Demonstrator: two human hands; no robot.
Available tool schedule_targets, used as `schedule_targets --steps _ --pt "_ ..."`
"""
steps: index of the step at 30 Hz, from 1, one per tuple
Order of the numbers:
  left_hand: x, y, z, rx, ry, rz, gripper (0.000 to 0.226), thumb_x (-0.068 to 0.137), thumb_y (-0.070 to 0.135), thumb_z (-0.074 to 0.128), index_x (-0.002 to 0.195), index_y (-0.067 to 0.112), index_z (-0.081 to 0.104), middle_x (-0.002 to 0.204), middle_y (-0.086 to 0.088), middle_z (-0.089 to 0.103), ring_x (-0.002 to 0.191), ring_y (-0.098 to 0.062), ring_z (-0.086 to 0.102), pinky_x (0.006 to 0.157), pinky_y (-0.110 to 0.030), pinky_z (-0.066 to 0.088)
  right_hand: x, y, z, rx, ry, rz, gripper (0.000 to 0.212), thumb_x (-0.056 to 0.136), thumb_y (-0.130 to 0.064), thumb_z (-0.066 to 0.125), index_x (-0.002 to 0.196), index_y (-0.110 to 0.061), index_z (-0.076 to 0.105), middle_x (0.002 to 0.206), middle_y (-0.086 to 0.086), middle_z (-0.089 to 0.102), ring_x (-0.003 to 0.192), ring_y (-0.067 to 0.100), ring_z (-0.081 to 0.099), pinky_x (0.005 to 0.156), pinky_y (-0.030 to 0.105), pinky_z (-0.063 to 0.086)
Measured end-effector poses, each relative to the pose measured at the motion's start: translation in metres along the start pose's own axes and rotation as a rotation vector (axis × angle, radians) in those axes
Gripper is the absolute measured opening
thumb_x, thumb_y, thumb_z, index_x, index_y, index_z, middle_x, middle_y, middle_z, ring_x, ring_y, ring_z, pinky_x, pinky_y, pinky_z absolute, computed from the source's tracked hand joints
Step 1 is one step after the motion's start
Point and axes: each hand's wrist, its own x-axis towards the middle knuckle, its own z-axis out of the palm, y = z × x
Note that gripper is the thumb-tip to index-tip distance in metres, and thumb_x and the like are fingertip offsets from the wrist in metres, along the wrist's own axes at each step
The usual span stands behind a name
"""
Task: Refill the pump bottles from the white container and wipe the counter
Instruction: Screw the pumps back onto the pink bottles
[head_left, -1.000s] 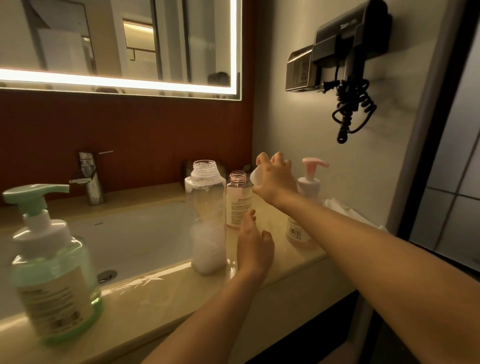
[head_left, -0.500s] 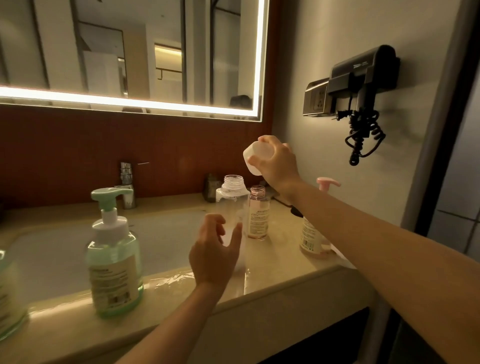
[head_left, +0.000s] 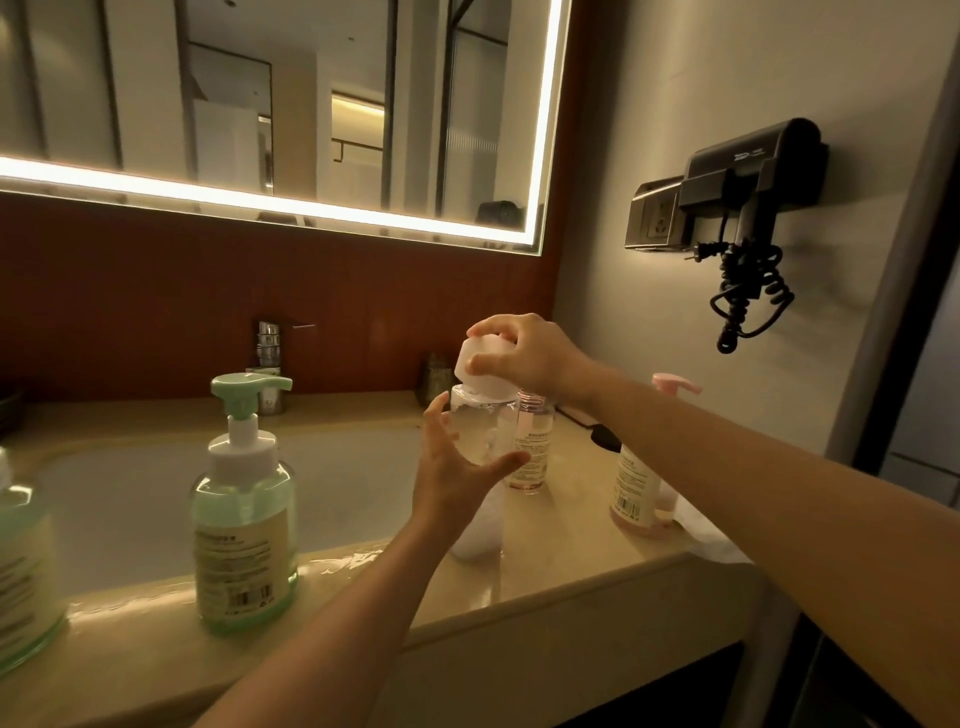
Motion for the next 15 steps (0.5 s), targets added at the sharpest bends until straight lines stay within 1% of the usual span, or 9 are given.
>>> schedule_targets --steps 2,3,5,8,11,13,15 --pt "0.0017 -0.0005 0.0014 0.001 -0.037 -0.024 0.093 0.060 0.034 0.084 0.134 0.021 0.028 0.128 0.000 0.046 0.106 -0.015 0.051 0.081 -0.028 0.047 0.0006 -0.0011 -0.0003 0.005 -0.033 0.014 0.043 0.085 -0.030 0.062 0.125 -0.019 0.054 0.130 0.008 0.050 0.111 0.024 0.050 0.080 0.025 0.045" --pt "0.0030 -0.0020 0.0023 0.031 -0.044 -0.030 0.088 0.062 0.033 0.083 0.131 0.020 0.032 0.123 -0.001 0.050 0.101 -0.014 0.052 0.077 -0.026 0.046 0.0013 -0.0018 -0.0004 0.011 -0.051 0.022 0.043 0.085 -0.030 0.062 0.126 -0.019 0.054 0.130 0.008 0.050 0.111 0.025 0.050 0.080 0.026 0.045" --pt "0.0060 -0.0055 0.0031 0.077 -0.045 -0.040 0.074 0.063 0.031 0.083 0.121 0.019 0.039 0.112 -0.002 0.056 0.093 -0.012 0.053 0.075 -0.025 0.046 0.0028 -0.0033 -0.0013 0.010 -0.089 0.033 0.044 0.086 -0.030 0.061 0.128 -0.018 0.053 0.130 0.008 0.050 0.112 0.025 0.050 0.080 0.026 0.045" --pt "0.0082 -0.0073 0.0029 0.112 -0.055 -0.056 0.062 0.063 0.031 0.083 0.106 0.021 0.040 0.099 0.002 0.056 0.085 -0.010 0.054 0.072 -0.024 0.048 0.0046 -0.0041 -0.0036 -0.015 -0.117 0.037 0.045 0.086 -0.032 0.060 0.128 -0.017 0.053 0.130 0.008 0.051 0.109 0.023 0.050 0.078 0.025 0.043" --pt "0.0067 -0.0070 0.0036 0.149 -0.047 -0.054 0.059 0.064 0.033 0.083 0.103 0.022 0.039 0.094 0.005 0.055 0.080 -0.009 0.056 0.069 -0.026 0.051 0.0036 -0.0037 -0.0014 -0.125 -0.083 0.016 0.048 0.084 -0.038 0.062 0.126 -0.018 0.052 0.126 0.007 0.052 0.102 0.020 0.050 0.080 0.027 0.046" --pt "0.0063 -0.0077 0.0036 0.185 -0.039 -0.052 0.059 0.064 0.035 0.082 0.102 0.022 0.039 0.094 0.005 0.055 0.079 -0.009 0.057 0.070 -0.029 0.052 0.0037 -0.0033 0.0020 -0.213 -0.058 0.003 0.051 0.082 -0.043 0.063 0.125 -0.019 0.051 0.125 0.007 0.051 0.104 0.021 0.050 0.085 0.031 0.047" --pt "0.0067 -0.0080 0.0033 0.214 -0.043 -0.048 0.060 0.063 0.036 0.082 0.101 0.022 0.038 0.093 0.005 0.056 0.077 -0.007 0.057 0.070 -0.029 0.053 0.0039 -0.0039 0.0037 -0.239 -0.045 0.010 0.053 0.080 -0.045 0.064 0.124 -0.019 0.051 0.125 0.008 0.050 0.104 0.022 0.050 0.085 0.031 0.046"
